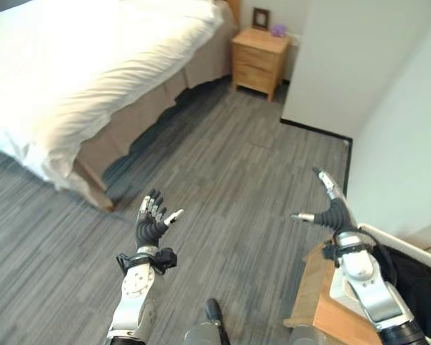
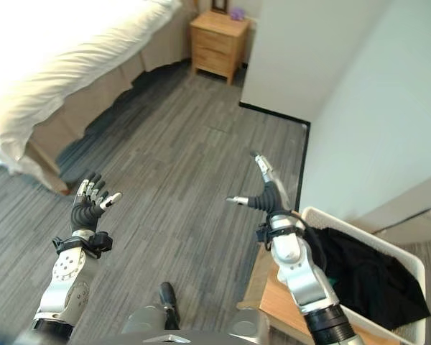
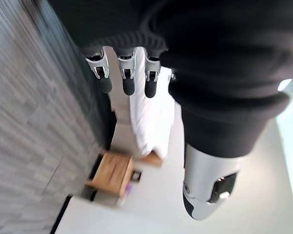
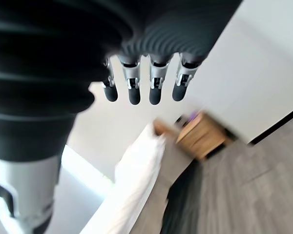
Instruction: Pick up bed clothes into laundry basket.
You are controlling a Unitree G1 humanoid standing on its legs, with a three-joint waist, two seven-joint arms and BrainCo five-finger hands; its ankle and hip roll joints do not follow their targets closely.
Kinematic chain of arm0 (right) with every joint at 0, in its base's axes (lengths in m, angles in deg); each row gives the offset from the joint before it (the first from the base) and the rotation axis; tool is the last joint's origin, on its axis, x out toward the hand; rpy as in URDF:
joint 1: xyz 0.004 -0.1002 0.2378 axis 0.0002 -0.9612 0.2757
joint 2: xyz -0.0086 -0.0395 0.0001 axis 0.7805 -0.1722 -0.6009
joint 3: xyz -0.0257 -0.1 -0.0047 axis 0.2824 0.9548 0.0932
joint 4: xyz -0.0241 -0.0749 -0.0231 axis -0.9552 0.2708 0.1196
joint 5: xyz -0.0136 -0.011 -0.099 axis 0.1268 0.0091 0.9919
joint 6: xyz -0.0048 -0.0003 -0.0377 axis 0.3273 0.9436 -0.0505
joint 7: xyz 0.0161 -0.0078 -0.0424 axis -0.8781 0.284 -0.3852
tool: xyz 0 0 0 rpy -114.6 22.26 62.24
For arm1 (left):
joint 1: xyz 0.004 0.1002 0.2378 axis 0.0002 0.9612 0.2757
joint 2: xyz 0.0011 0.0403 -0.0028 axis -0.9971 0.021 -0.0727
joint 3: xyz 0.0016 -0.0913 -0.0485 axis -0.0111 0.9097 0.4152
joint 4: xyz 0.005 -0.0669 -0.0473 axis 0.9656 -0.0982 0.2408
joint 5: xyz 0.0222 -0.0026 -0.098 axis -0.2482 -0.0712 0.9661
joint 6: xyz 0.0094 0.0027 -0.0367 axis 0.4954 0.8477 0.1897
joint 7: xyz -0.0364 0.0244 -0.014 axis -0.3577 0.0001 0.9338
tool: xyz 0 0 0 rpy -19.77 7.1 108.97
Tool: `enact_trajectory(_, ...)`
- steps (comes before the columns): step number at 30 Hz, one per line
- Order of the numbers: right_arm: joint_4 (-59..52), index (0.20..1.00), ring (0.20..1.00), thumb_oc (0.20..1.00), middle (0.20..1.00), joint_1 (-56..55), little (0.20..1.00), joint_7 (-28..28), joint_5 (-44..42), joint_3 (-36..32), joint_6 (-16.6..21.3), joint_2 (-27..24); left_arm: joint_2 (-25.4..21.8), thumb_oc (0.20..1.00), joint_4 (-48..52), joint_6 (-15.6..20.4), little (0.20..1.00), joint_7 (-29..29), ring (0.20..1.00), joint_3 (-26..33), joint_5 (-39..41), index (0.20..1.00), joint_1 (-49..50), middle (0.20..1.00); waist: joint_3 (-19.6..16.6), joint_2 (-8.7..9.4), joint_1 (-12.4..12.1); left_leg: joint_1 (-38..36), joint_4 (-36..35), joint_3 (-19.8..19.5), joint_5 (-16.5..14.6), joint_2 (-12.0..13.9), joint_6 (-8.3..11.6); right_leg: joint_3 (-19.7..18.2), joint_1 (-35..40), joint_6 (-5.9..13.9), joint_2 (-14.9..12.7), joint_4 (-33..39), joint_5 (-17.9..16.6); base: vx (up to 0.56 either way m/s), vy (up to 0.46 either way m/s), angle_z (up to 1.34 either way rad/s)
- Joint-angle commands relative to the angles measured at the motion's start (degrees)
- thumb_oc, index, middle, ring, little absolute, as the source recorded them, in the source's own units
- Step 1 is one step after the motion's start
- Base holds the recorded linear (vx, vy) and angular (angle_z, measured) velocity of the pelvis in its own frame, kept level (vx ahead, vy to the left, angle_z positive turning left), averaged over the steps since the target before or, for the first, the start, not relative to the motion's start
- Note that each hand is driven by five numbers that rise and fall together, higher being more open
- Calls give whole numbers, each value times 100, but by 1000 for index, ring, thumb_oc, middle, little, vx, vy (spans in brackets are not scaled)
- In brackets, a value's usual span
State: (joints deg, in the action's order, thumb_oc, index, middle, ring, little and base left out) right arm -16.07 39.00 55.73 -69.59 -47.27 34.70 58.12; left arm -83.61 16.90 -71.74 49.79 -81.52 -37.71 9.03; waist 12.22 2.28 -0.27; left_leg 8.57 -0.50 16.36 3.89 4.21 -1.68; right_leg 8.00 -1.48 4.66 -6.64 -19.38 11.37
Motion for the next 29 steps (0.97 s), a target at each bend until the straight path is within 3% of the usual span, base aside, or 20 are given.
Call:
enact_trajectory(1, -181, 1000, 1000, 1000, 1000, 346, 1000, 4, -336, -173, 213, 59, -190, 1000, 512, 128, 1000, -139, 1000, -48, -57, 1000, 110, 1000, 112, 2, 307, -1195, -450, -449, -575, 28, 162, -830, -456, 121, 326, -38, -293, 140, -20, 245)
enact_trajectory(4, -136, 1000, 1000, 1000, 1000, 201, 1000, 111, -546, -156, 255, -33, -34, 1000, 436, 74, 1000, -309, 1000, -266, 85, 1000, -23, 1000, 150, 100, 600, -1079, -450, -1309, -577, -454, 107, -2305, -482, -118, 1286, 738, -490, 85, -15, 234)
enact_trajectory(5, -125, 1000, 1000, 1000, 1000, 257, 1000, 171, -604, -69, 240, -93, -64, 1000, 480, 29, 1000, -429, 1000, -297, 53, 1000, 52, 1000, 162, 159, 557, -1072, -450, -1477, -569, -633, 101, -2133, -347, -218, 1132, 1012, -739, 32, -21, 88)
enact_trajectory(13, 1, 1000, 1000, 1000, 1000, 524, 1000, 468, -848, 155, 229, -223, -61, 1000, 618, 37, 1000, -620, 1000, -120, 240, 1000, 397, 1000, -118, -4, 303, -1120, -450, -1473, -628, -578, 132, -1733, 268, -136, 741, 2160, -1054, 62, -76, 35)
enact_trajectory(29, 40, 1000, 1000, 1000, 1000, 401, 1000, 591, -1197, 127, 104, -249, -110, 1000, 292, -38, 1000, -279, 1000, 395, -22, 1000, 609, 1000, -211, 27, 162, -1350, -450, -1439, -701, -423, 263, -1300, 604, -141, 561, 2411, -1040, 44, -29, 10)
